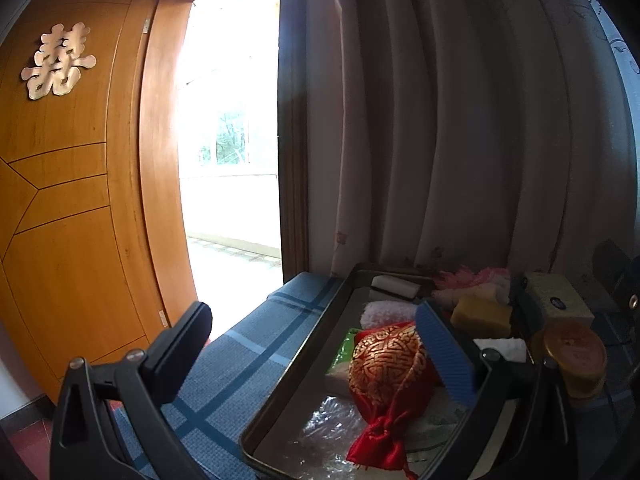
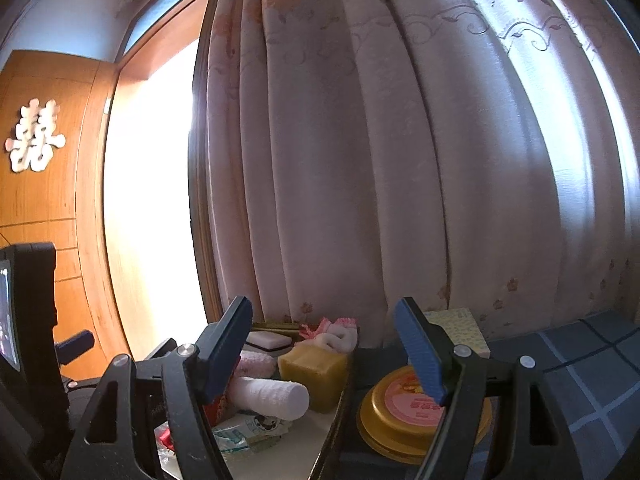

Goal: Organize soft objects

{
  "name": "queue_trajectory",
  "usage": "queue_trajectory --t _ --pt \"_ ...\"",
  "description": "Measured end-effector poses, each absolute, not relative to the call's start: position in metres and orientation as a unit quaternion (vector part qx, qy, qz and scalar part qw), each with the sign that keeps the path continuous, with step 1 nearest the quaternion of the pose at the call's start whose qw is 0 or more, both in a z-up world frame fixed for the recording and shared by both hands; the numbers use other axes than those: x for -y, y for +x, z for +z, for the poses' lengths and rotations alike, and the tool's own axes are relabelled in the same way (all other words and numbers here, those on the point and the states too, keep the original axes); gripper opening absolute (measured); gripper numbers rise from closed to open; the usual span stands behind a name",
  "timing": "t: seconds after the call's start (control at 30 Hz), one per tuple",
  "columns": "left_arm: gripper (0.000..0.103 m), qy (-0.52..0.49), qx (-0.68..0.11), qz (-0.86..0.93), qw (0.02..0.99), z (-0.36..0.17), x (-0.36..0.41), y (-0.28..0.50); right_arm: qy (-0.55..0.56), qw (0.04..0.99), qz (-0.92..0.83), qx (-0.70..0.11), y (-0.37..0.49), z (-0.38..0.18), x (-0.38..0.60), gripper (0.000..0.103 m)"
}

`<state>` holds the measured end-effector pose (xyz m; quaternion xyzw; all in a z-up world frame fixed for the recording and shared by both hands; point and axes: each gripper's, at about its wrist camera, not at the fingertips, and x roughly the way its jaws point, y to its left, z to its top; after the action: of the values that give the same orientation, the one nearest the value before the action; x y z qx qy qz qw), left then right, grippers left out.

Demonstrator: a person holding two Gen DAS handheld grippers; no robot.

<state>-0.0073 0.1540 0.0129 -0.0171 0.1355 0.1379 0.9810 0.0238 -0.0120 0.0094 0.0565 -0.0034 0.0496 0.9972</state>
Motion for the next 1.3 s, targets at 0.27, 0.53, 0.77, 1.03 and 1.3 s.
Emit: queue_trajectory --t 0.27,0.53,0.77,1.03,1.3 --pt "0.103 -0.019 -0.134 0.135 0.982 0.012 -0.148 -0.012 0.054 0.998 0.041 0.012 0.016 0.01 0.015 0.076" --pt "0.103 -0.019 -0.131 0.133 0.982 0.011 -0.144 -0.014 0.049 0.998 0.036 0.035 0.006 0.012 0.014 0.076" --pt "0.103 -0.017 -0.129 0.135 0.982 0.011 -0.138 -0.016 0.052 0.997 0.036 0.038 0.005 0.012 0.016 0.076" --pt "0.103 -0.016 -0.132 0.134 0.982 0.01 -0.136 -0.016 0.05 0.997 0.031 0.047 0.001 0.012 0.014 0.076" --pt "0.103 -0.015 -0.13 0.135 0.982 0.01 -0.133 -0.017 0.052 0.997 0.032 0.045 0.001 0.013 0.016 0.077"
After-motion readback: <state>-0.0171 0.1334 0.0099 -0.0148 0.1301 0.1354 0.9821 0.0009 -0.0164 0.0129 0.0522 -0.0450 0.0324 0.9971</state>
